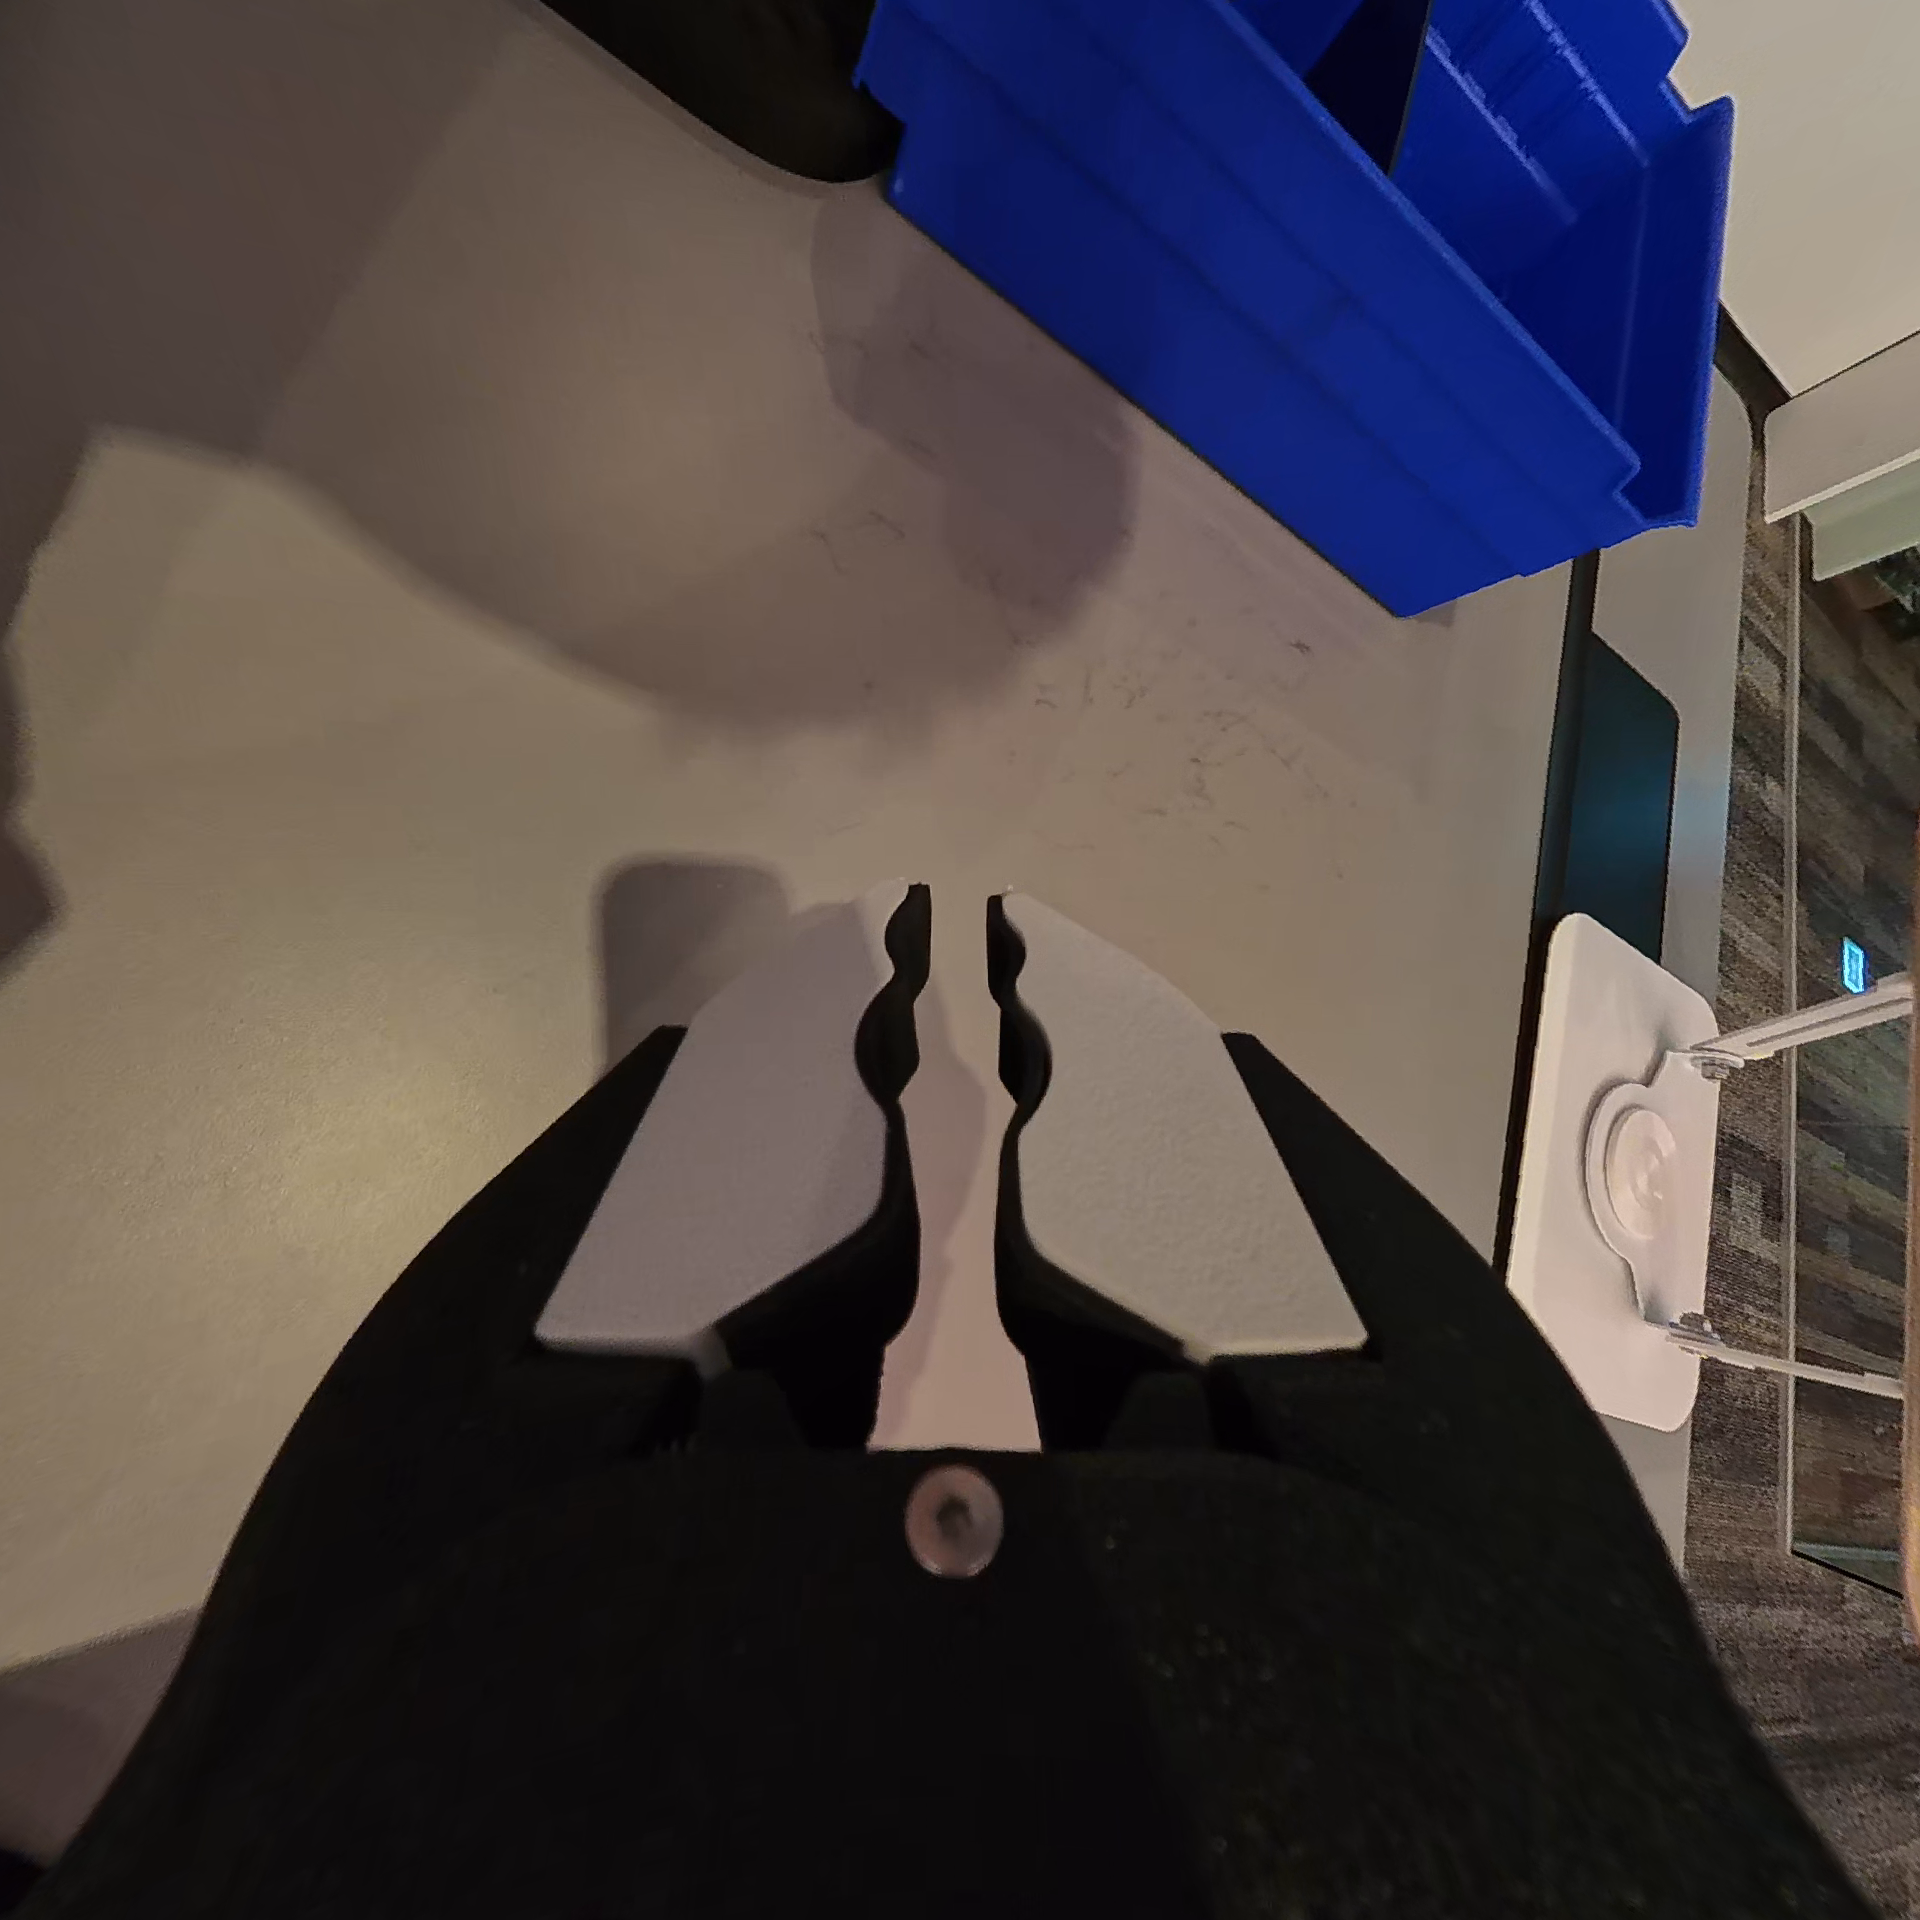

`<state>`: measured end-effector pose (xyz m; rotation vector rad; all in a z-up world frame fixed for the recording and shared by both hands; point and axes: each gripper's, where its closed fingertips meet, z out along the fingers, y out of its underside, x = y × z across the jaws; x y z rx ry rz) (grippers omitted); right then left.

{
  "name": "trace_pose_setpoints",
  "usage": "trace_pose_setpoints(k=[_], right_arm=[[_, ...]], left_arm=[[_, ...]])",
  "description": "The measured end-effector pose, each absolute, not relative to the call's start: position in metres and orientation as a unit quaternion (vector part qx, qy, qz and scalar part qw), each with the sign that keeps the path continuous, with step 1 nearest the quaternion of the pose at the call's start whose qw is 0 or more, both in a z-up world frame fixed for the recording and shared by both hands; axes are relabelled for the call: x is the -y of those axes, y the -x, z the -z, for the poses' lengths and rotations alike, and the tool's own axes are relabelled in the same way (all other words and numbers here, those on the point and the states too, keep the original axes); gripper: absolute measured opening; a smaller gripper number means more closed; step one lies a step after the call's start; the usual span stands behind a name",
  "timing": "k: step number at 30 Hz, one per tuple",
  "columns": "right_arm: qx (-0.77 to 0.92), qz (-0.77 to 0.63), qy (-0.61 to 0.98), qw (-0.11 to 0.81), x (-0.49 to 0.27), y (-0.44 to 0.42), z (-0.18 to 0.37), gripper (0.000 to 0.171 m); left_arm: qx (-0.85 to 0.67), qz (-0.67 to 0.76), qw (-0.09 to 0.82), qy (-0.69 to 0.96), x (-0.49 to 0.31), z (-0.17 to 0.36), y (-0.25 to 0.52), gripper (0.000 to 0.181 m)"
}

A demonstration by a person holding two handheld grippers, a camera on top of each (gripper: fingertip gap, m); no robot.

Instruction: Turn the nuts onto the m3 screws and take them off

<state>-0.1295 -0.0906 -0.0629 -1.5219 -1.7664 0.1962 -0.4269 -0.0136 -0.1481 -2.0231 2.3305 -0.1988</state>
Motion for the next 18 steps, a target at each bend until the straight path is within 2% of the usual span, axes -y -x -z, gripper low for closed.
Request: trace_pose_setpoints(k=[18], right_arm=[[0.697,-0.077,0.596,0.391,0.0920,0.1304,0.0619,0.010]], left_arm=[[-0.758,0.061,0.031,0.648,0.0140,0.1522,0.4283,0.009]])
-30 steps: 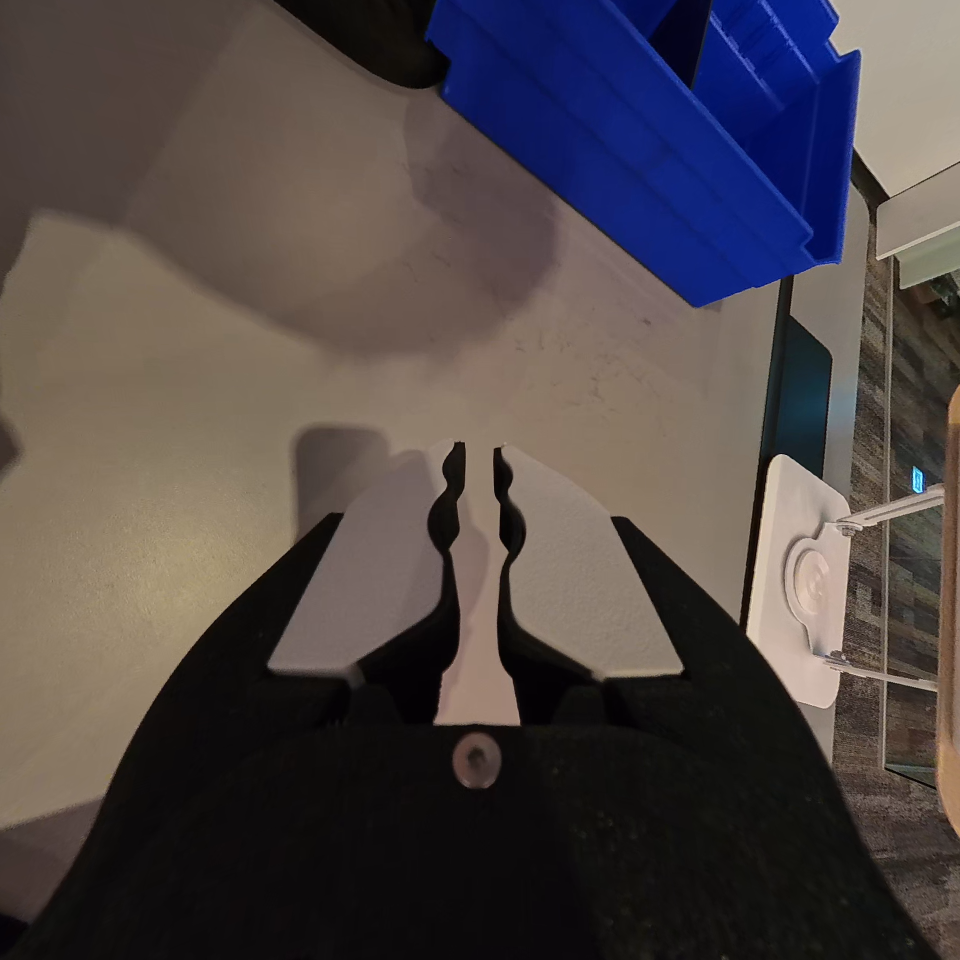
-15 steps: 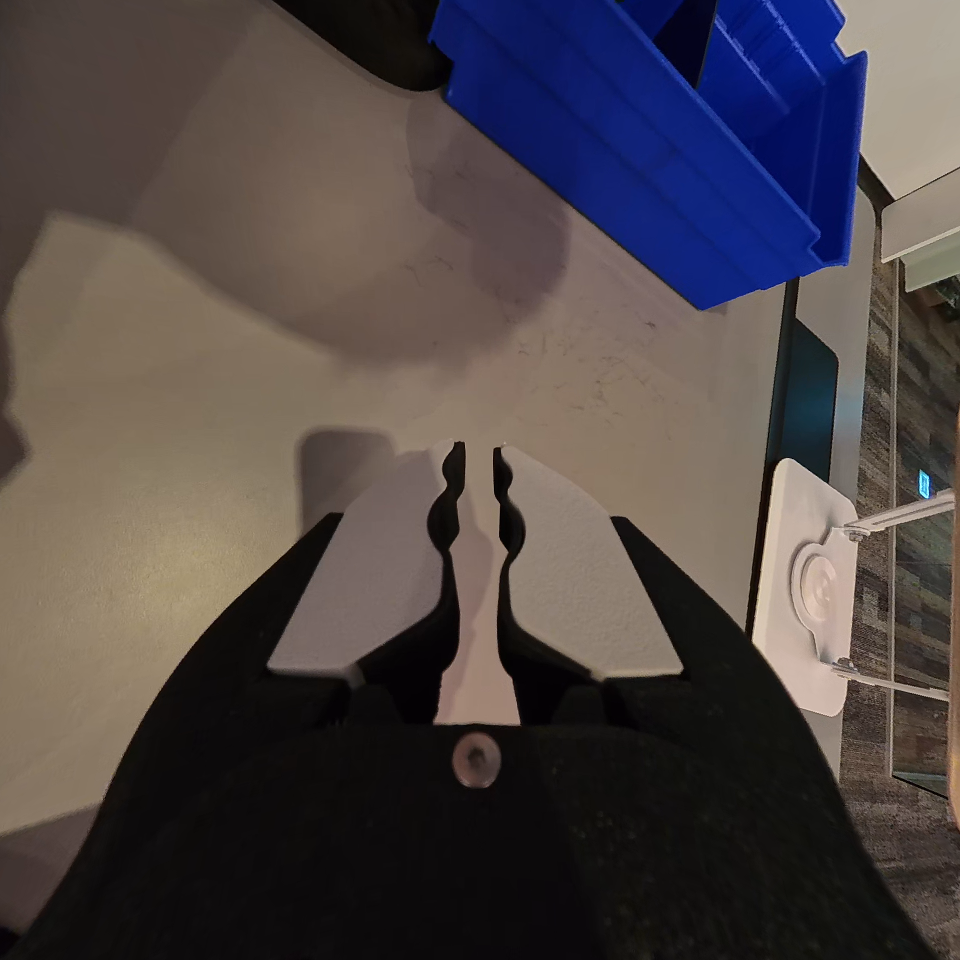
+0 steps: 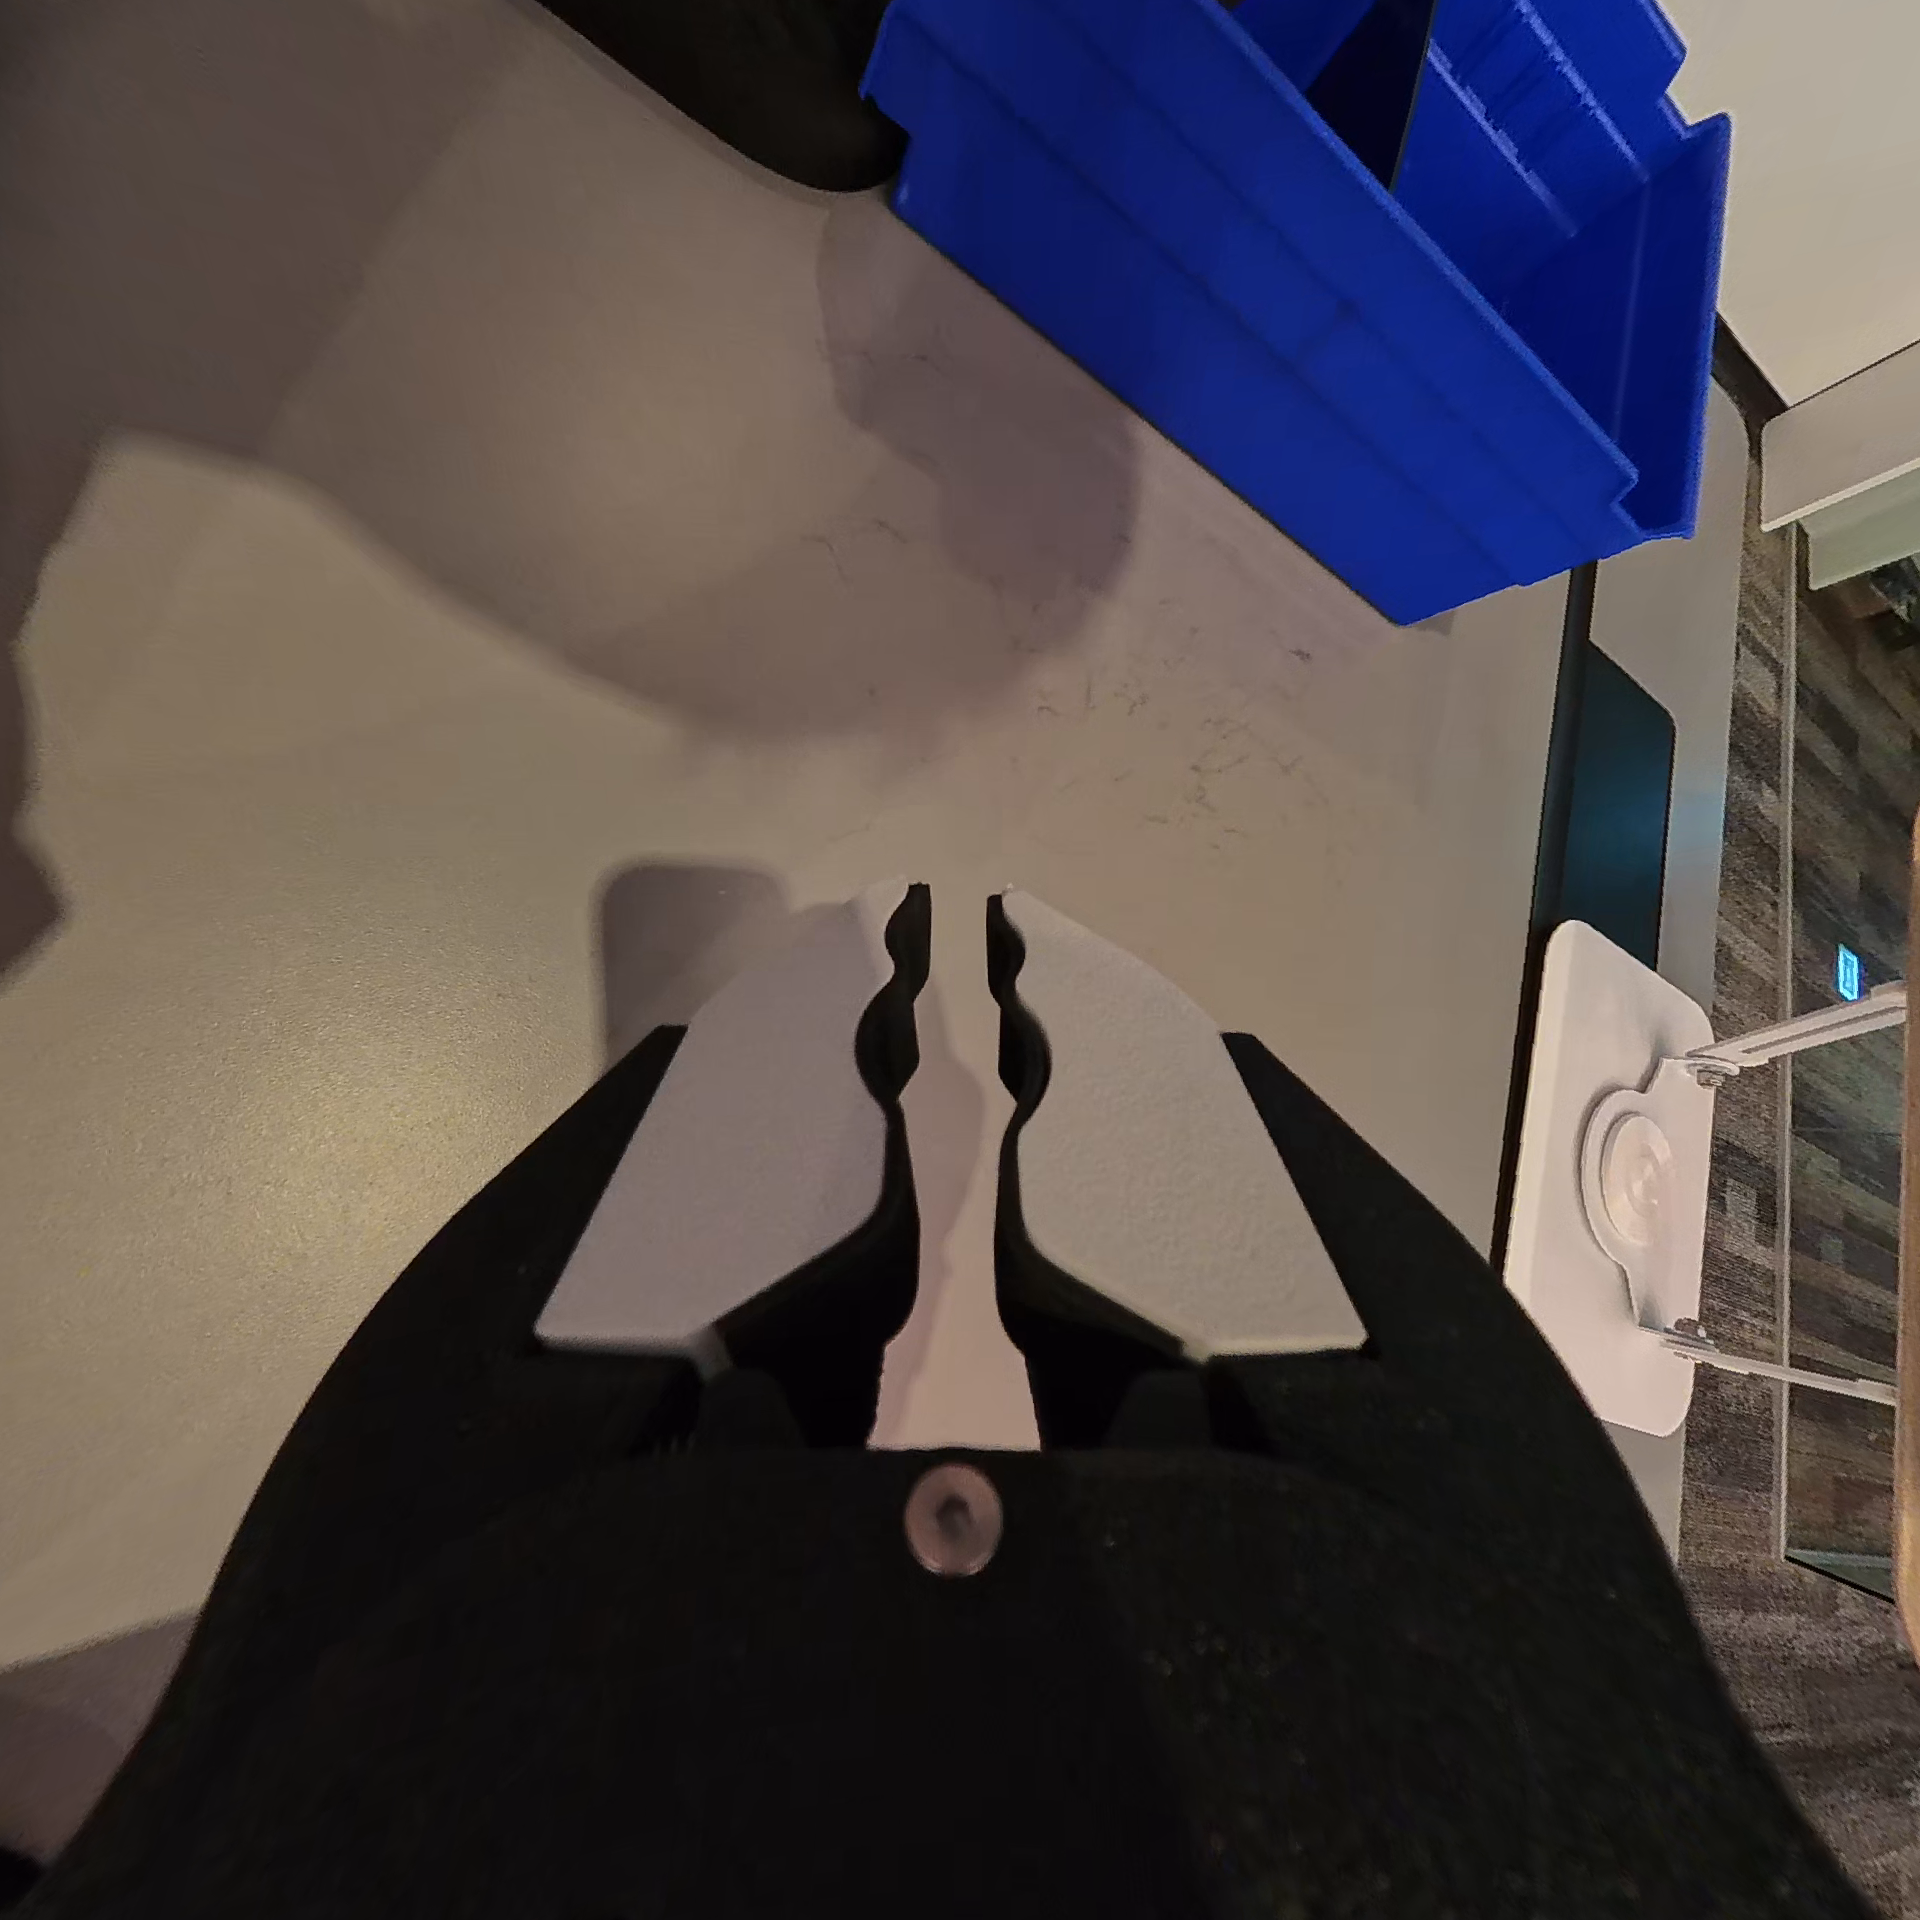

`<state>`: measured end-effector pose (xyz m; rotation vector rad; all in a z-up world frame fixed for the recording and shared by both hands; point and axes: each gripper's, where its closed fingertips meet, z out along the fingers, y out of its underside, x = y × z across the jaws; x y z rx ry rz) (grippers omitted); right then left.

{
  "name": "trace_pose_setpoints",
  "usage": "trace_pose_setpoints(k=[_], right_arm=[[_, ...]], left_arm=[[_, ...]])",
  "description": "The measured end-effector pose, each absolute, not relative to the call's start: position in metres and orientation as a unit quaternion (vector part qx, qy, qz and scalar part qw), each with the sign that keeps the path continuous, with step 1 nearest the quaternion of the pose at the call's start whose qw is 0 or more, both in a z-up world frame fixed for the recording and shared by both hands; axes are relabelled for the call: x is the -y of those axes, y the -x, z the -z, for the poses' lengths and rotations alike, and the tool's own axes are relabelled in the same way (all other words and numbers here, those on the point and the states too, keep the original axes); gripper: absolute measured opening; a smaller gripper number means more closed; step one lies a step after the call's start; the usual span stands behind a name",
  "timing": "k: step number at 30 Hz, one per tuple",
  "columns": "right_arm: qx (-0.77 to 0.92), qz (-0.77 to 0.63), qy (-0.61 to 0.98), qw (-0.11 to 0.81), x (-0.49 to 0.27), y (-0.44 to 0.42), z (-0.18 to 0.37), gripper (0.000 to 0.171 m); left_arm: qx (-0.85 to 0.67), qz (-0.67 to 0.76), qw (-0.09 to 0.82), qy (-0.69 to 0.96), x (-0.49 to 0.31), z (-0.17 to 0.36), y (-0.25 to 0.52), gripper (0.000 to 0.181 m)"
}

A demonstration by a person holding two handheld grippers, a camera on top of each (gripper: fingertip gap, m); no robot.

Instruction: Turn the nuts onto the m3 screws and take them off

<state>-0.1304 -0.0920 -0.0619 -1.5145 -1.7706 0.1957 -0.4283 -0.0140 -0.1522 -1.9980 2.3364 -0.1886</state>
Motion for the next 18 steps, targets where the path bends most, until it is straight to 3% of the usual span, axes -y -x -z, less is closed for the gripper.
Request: trace_pose_setpoints(k=[18], right_arm=[[0.697,-0.081,0.594,0.394,0.0929,0.1312,0.0604,0.010]], left_arm=[[-0.760,0.055,0.047,0.645,0.0126,0.1528,0.4278,0.006]])
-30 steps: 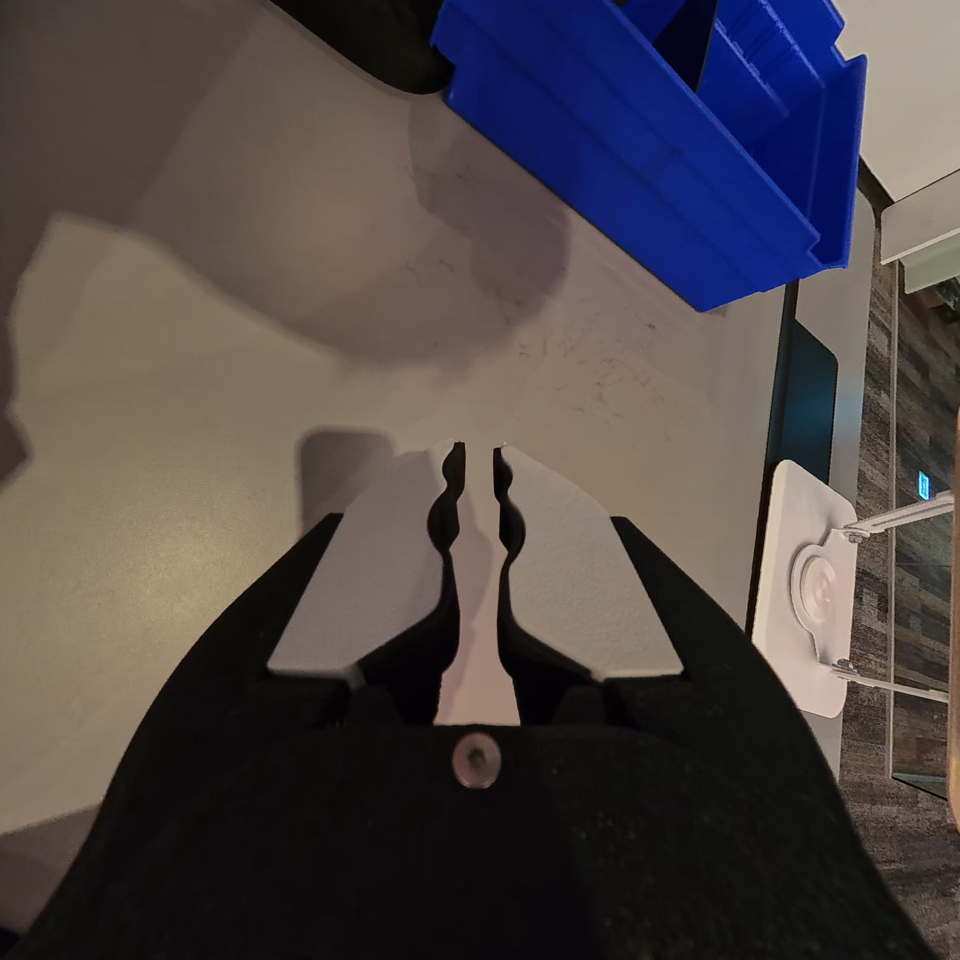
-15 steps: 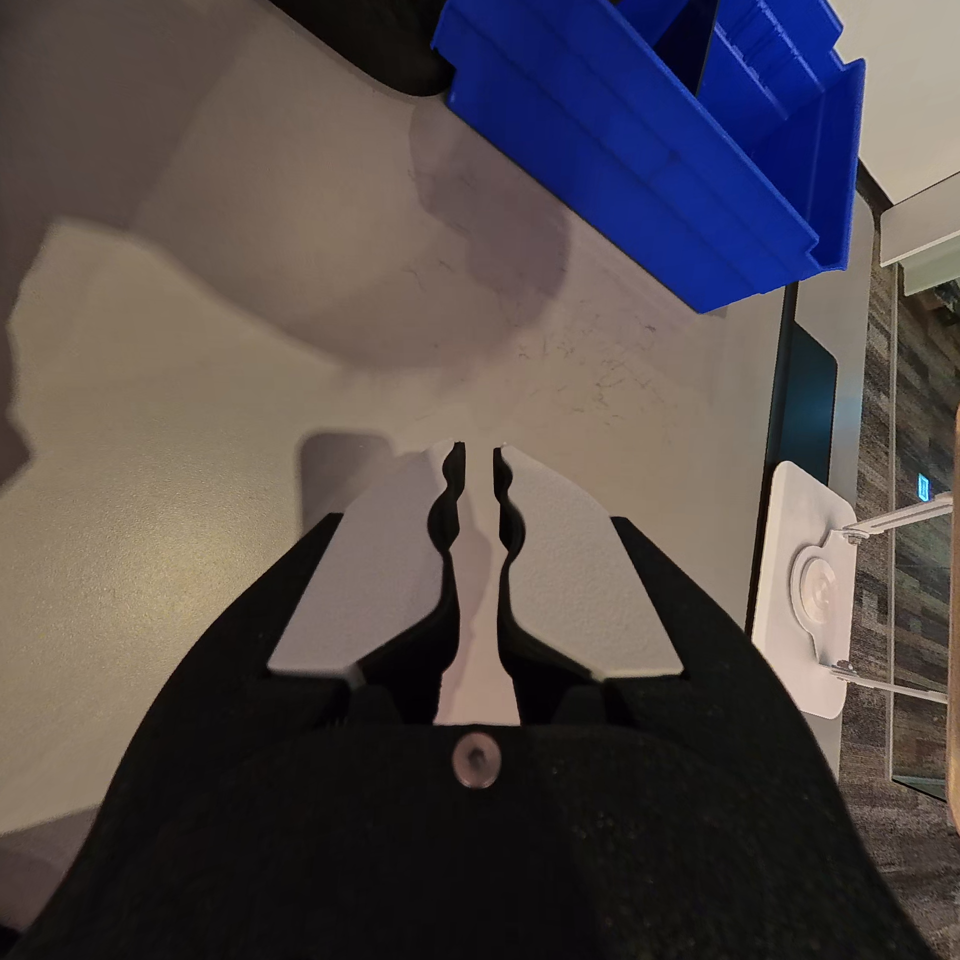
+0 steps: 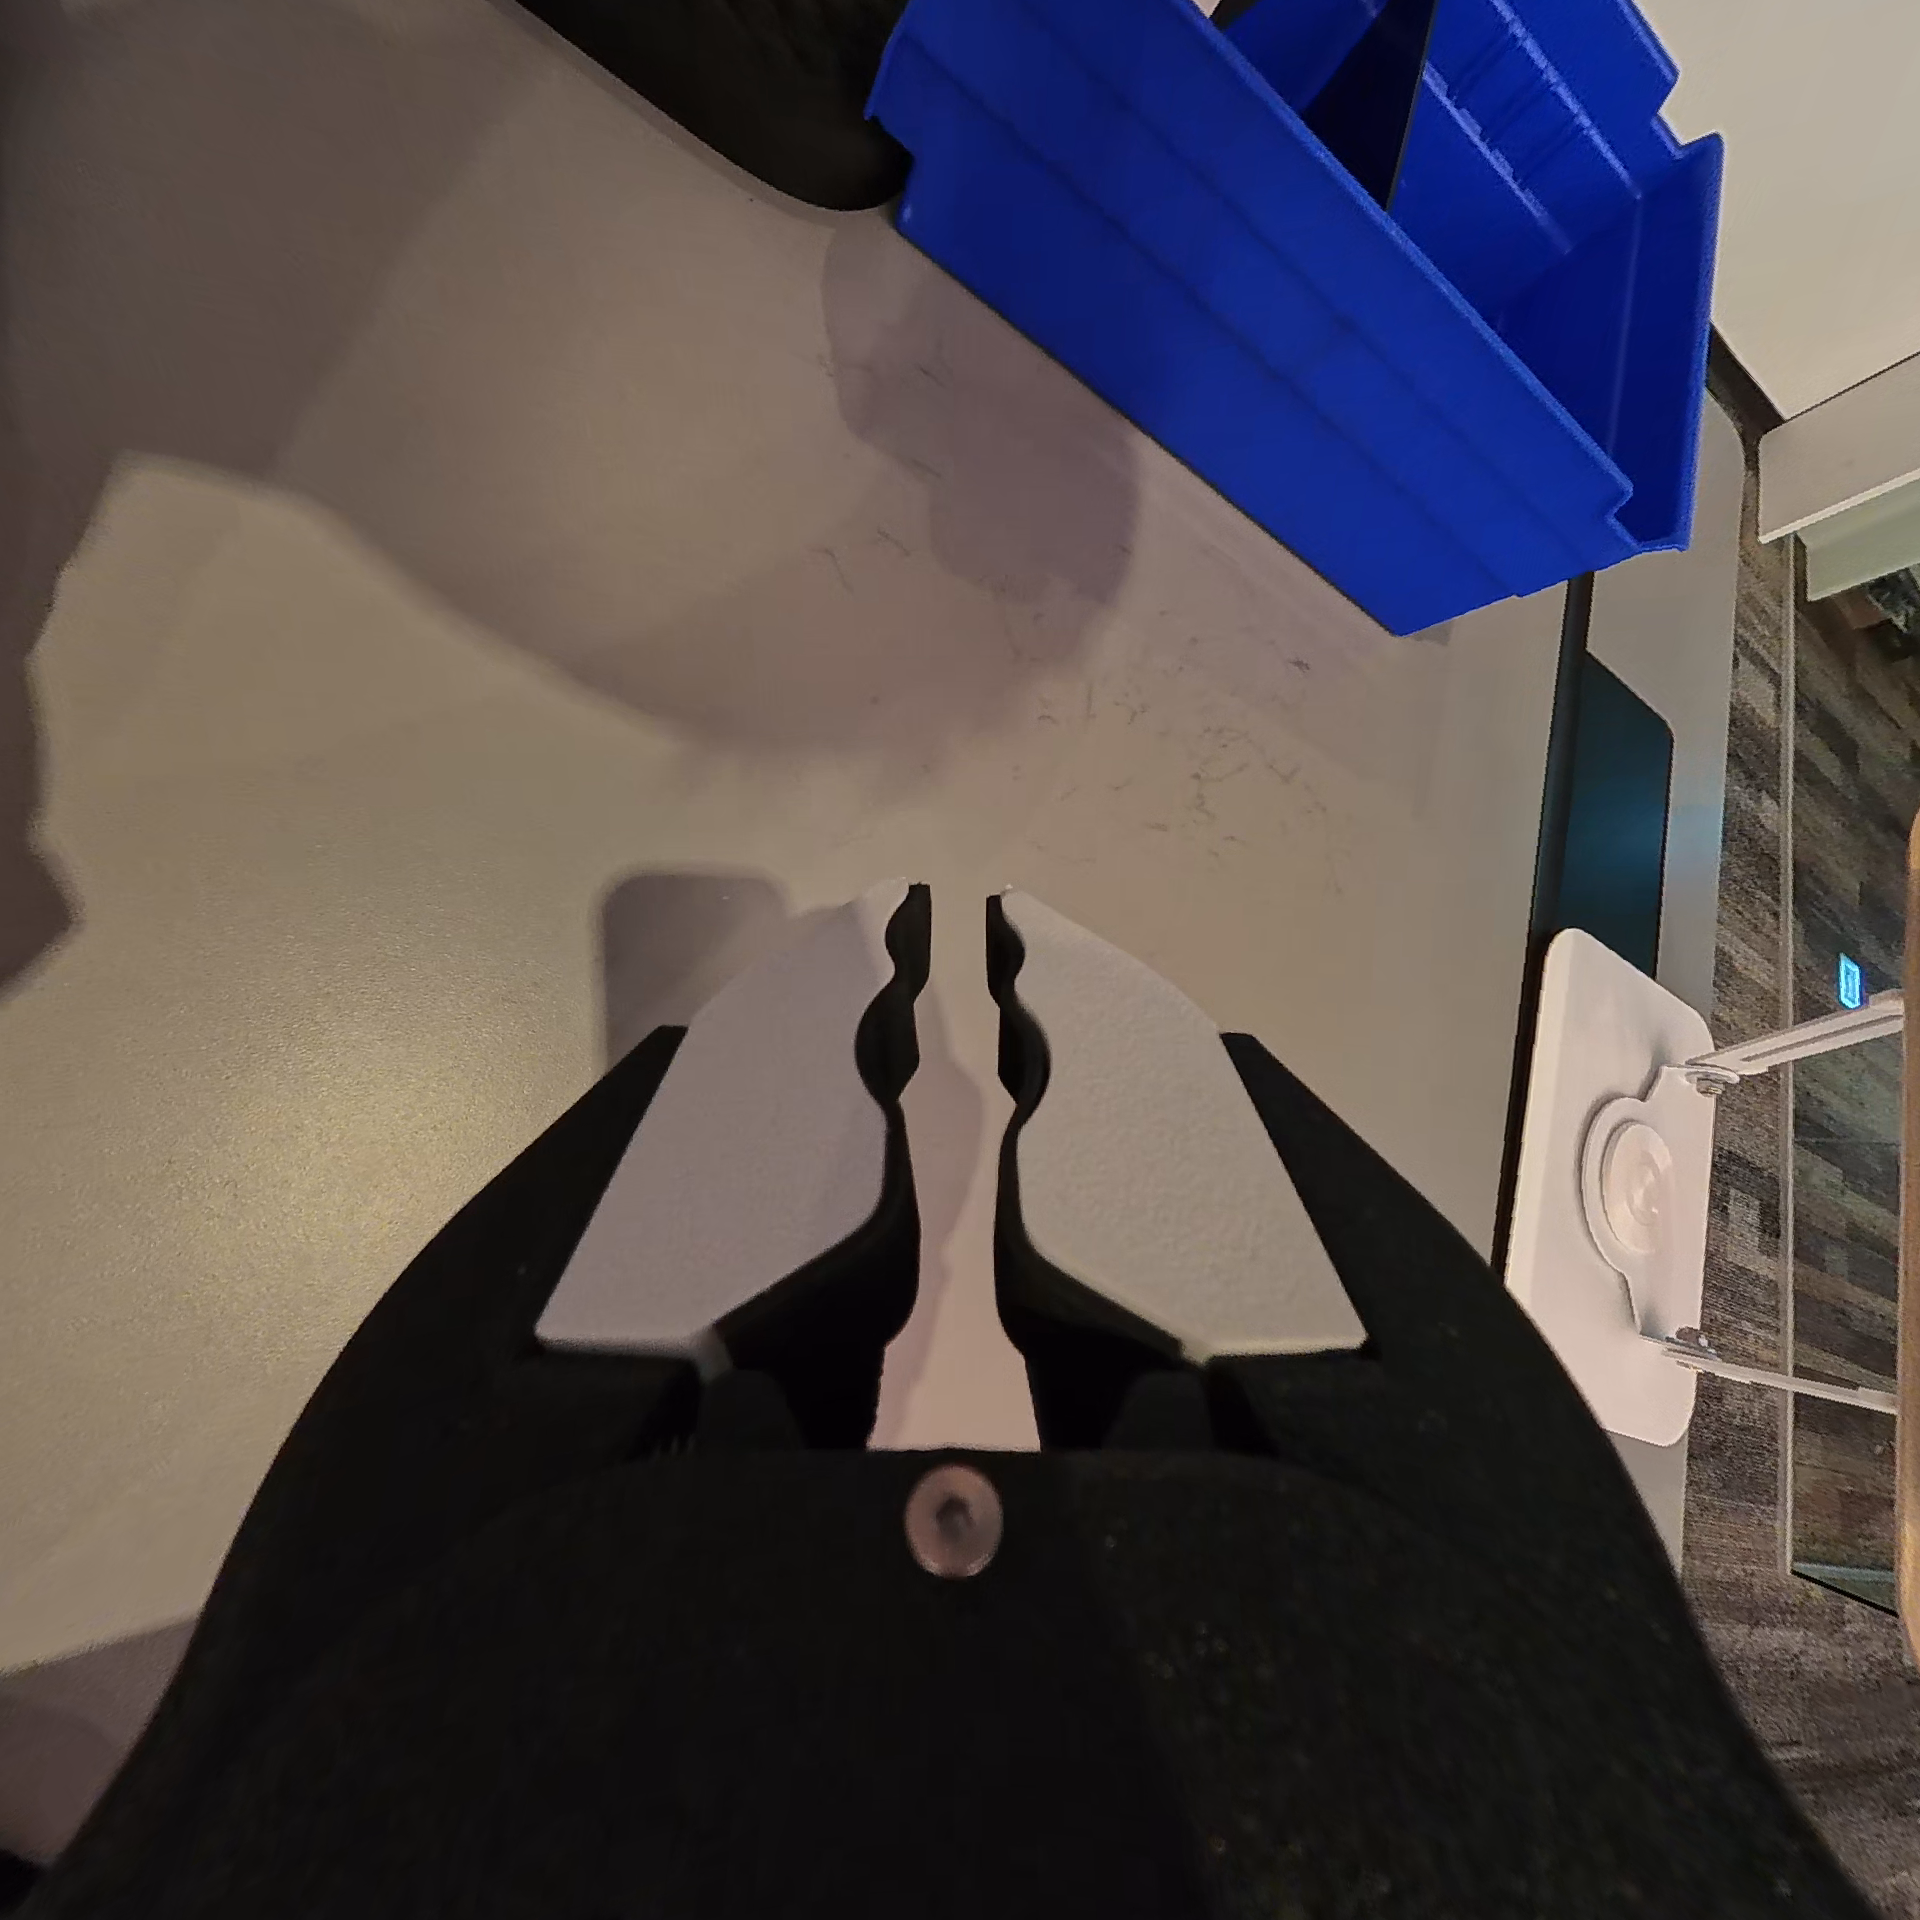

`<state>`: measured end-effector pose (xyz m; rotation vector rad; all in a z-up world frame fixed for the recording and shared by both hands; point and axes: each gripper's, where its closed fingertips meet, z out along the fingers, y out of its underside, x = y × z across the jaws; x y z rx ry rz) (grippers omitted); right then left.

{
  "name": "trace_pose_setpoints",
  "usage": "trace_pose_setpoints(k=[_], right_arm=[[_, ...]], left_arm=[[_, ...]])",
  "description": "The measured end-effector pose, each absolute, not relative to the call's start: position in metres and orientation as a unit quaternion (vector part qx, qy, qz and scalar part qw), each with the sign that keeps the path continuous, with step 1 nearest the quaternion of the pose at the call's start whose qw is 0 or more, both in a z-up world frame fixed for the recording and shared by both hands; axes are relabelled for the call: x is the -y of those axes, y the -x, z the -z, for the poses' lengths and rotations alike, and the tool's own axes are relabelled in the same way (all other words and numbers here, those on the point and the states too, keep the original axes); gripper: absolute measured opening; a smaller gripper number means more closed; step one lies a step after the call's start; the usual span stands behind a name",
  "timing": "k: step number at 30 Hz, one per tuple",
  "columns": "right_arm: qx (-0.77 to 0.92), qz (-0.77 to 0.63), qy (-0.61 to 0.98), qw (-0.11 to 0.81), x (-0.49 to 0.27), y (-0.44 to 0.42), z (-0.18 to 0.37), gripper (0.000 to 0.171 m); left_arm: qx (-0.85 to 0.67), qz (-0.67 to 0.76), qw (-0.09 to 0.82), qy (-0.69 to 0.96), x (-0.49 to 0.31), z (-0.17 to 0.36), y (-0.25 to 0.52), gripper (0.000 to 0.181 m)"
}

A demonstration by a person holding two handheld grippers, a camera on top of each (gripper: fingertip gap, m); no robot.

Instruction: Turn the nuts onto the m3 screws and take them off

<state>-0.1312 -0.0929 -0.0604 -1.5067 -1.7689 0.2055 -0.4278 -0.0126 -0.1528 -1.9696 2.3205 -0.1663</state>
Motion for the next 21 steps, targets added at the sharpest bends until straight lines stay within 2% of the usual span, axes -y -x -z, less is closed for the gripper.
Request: trace_pose_setpoints(k=[13,21], right_arm=[[0.693,-0.087,0.591,0.404,0.092,0.131,0.057,0.009],[0.668,-0.078,0.591,0.447,0.080,0.128,0.042,0.010]], left_arm=[[-0.727,0.075,0.050,0.680,0.012,0.152,0.426,0.005],[-0.705,0.050,0.135,0.694,0.001,0.112,0.420,0.005]])
